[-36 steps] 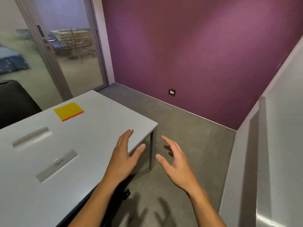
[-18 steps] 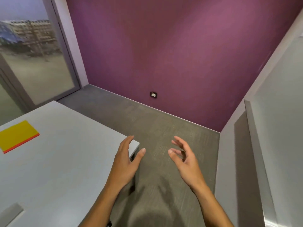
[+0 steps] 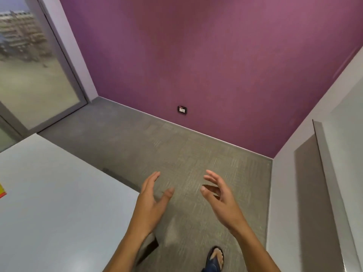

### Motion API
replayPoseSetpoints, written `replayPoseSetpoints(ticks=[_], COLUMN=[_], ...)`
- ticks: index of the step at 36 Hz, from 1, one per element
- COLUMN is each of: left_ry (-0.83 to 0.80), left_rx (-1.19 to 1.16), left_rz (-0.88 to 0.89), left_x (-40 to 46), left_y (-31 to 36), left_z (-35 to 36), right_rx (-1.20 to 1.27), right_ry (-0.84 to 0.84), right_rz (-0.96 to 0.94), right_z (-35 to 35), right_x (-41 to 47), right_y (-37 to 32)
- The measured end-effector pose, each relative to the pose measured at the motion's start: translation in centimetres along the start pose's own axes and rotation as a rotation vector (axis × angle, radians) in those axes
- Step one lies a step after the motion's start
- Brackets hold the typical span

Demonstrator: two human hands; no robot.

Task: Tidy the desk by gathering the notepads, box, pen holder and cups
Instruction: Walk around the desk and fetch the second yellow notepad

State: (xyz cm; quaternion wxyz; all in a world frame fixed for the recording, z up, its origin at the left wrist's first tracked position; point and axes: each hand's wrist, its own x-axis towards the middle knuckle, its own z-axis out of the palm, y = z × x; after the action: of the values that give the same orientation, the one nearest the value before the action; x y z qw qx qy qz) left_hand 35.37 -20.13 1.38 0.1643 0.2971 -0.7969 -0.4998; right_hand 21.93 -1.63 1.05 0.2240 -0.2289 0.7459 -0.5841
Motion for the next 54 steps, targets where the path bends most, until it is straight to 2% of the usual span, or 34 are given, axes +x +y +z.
replayPoseSetpoints(ticks=[13, 21, 30, 40, 44, 47, 54], left_ry=[0.136, 0.206, 0.295, 0.513, 0.558, 0.659, 0.757], left_rx=[0.027, 0.015, -0.025, -0.036, -0.095, -0.167, -0.115], left_rz=[-0.034, -0.108, -0.16, -0.23, -0.277, -0.329, -0.44], left_x=[15.3, 21.9, 32.1, 43.0, 43.7, 44.9, 48.8], left_y=[7.0, 6.3, 2.2, -1.0, -1.5, -2.9, -6.9], left_z=[8.7, 10.0, 5.8, -6.2, -9.0, -11.2, -16.4], right_rx=[-0.027, -0.034, -0.077, -0.118, -0.107, -0.117, -0.141], right_ry=[-0.188, -0.301, -0.457, -0.639, -0.713, -0.813, -1.008], right_rz=[-0.046, -0.061, -0.067, -0.131, -0.112, -0.1, -0.098], right_z=[-10.2, -10.0, -2.8, 11.3, 14.9, 19.1, 28.8], right_x=[20.0, 29.9, 41.0, 55.6, 57.4, 60.1, 66.9], right_y=[0.0, -0.4, -2.5, -7.7, -8.3, -8.5, -9.3])
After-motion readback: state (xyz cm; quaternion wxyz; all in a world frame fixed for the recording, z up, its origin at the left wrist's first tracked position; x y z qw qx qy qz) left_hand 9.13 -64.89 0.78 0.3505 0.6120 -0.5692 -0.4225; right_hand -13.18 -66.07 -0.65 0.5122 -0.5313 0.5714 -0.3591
